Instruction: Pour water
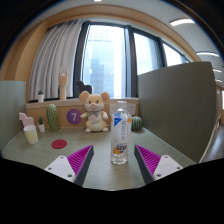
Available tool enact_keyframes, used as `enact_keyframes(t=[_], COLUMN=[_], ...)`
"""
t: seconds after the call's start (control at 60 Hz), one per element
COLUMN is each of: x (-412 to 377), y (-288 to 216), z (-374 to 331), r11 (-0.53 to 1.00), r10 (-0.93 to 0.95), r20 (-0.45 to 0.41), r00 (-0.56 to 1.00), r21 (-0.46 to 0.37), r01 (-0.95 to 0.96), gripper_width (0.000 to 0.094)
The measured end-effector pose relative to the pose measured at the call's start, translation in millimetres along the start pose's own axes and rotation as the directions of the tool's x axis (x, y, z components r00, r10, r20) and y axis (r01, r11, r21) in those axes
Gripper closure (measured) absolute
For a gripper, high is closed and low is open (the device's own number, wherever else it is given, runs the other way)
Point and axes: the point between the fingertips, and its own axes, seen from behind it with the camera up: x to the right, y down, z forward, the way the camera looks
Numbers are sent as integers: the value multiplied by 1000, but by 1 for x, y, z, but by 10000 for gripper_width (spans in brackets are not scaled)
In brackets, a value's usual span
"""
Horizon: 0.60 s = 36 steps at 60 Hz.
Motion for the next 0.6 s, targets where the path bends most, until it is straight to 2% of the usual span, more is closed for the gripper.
enact_keyframes(t=[0.117,0.333,0.433,0.55,0.6], x=[21,26,25,26,28], y=[-11,-28,-28,-26,-27], z=[37,90,104,118,118], r11=[999,997,998,997,997], r10=[-7,1,-11,-8,-6], r20=[-15,7,20,10,3], r00=[1000,1000,1000,1000,1000], r21=[31,73,70,73,77], r01=[7,-1,9,7,6], gripper_width=[95,103,179,391,423])
